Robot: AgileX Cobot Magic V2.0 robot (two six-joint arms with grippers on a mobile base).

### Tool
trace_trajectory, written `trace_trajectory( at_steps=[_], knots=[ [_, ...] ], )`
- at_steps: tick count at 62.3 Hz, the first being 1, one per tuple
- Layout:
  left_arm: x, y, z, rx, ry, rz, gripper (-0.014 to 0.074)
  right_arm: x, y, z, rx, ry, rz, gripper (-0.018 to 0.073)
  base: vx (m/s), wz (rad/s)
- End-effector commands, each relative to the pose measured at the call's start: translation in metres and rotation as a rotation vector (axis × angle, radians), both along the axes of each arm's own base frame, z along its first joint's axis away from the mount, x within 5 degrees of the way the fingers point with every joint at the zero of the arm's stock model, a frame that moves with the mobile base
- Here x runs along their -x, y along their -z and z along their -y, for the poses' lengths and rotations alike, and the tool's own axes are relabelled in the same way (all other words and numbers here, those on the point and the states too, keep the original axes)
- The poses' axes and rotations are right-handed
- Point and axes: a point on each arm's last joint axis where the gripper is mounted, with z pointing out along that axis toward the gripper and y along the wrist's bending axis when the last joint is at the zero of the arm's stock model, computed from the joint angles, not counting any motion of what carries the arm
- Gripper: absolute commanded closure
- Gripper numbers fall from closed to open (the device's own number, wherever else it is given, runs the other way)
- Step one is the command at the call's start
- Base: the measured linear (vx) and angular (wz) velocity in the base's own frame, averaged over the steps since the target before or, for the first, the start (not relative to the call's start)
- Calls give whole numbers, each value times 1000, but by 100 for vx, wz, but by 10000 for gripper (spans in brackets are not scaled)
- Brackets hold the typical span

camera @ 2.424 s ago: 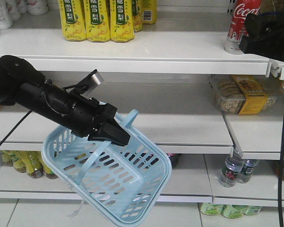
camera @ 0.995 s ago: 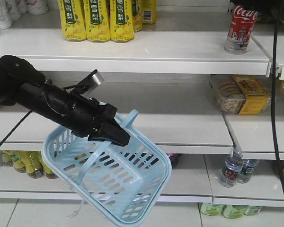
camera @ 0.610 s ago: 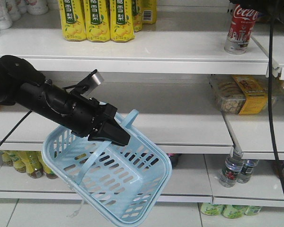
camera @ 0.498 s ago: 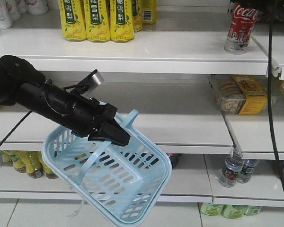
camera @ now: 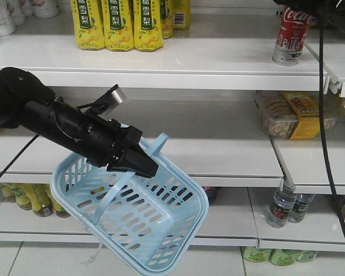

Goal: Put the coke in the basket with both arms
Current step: 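Reach the open right gripper toward the red Coca-Cola bottle on the shelf, then close the right gripper around the bottle neck and lift it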

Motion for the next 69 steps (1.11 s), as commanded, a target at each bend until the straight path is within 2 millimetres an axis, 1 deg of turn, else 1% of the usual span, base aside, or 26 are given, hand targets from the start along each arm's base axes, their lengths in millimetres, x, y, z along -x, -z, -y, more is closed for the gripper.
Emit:
trace_trajectory(
  at_steps=[1,11,18,30,34,39,47,55,69],
  knots=[
    [5,-33,4,101,-13,54,602,14,-36,2,4,-3,148,333,0,0],
    [5,-33,4,101,-13,54,602,14,-37,2,3,-5,160,502,0,0],
    [5,-33,4,101,-13,54,602,14,-37,2,3,-5,159,575,0,0],
    [5,-33,4,101,-13,54,602,14,-36,2,4,-4,157,569,0,0],
    [5,-33,4,101,-13,54,602,14,-35,2,26,-2,143,569,0,0],
    [5,-33,4,101,-13,54,602,15,-34,2,96,3,115,569,0,0],
    [5,-33,4,101,-13,54,602,19,-35,3,97,10,77,569,0,0],
    [5,-33,4,101,-13,54,602,27,-42,4,96,14,77,569,0,0],
    [5,-33,4,101,-13,54,602,49,-67,5,87,17,142,569,0,0]
  ],
)
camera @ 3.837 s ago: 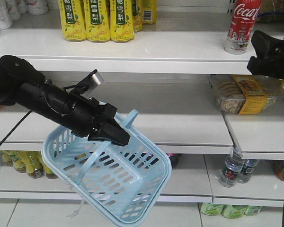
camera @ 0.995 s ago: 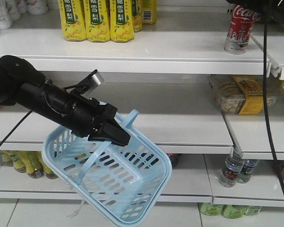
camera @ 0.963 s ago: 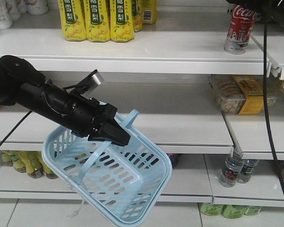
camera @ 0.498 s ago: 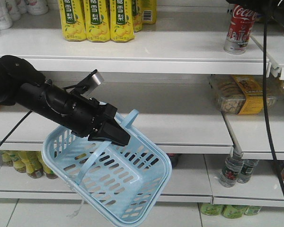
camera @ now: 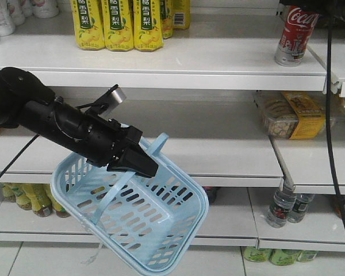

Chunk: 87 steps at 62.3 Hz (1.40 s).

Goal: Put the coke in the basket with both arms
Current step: 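Close the right gripper around the bottle neck and lift it, then move the held bottle over the basket held by the left gripper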

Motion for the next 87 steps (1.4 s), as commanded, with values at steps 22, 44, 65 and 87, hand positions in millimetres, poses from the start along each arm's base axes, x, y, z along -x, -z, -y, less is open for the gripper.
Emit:
trace_trajectory(
  at_steps=[22,44,65,87],
  knots=[
    [5,-33,4,101,-13,54,602,75,-50,3,-11,-29,291,569,0,0],
    [5,-33,4,101,-13,54,602,126,-31,-25,38,-140,210,568,0,0],
    [5,-33,4,101,-13,54,602,153,-13,-98,83,-425,147,564,0,0],
    [5,-33,4,101,-13,54,602,170,28,-130,69,-577,79,564,0,0]
  ],
)
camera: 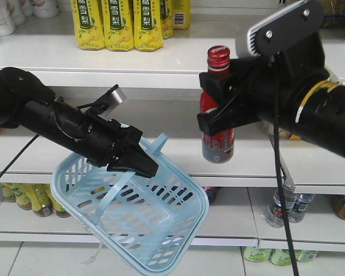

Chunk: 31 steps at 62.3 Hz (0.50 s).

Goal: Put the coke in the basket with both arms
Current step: 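Move the held bottle over the basket held by the left gripper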

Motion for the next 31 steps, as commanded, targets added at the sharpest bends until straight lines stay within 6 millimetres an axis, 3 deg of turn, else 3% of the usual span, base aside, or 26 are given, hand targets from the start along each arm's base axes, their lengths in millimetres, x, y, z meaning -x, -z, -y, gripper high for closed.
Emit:
trace_trajectory(
  at_steps=[1,31],
  knots=[
    [5,-33,4,101,-13,54,602,13,-19,-6,-104,-74,141,564,0,0],
    [5,-33,4,101,-13,54,602,22,33,-7,-322,-93,56,564,0,0]
  ],
)
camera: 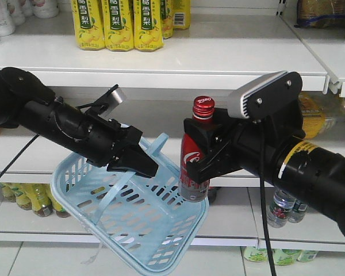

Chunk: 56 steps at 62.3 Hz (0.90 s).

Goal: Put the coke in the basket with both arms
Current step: 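Move the held bottle over the basket held by the left gripper, then move the held red Coca-Cola bottle over the basket held by the left gripper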

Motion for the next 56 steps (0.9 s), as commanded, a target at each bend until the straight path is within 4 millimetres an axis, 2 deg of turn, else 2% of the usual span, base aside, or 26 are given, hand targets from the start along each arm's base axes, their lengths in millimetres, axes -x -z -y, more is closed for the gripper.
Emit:
trace_trajectory(
  at_steps=[1,21,46,56],
  knots=[
    [5,-33,4,101,-13,54,602,5,-28,1,-181,-15,133,564,0,0],
    [5,-33,4,101,-13,54,602,7,-10,2,-218,-15,79,564,0,0],
    [5,-33,4,101,-13,54,602,-11,18,-12,-284,-5,-49,564,0,0],
    [5,-33,4,101,-13,54,602,-14,26,-16,-260,-14,-64,560,0,0]
  ],
)
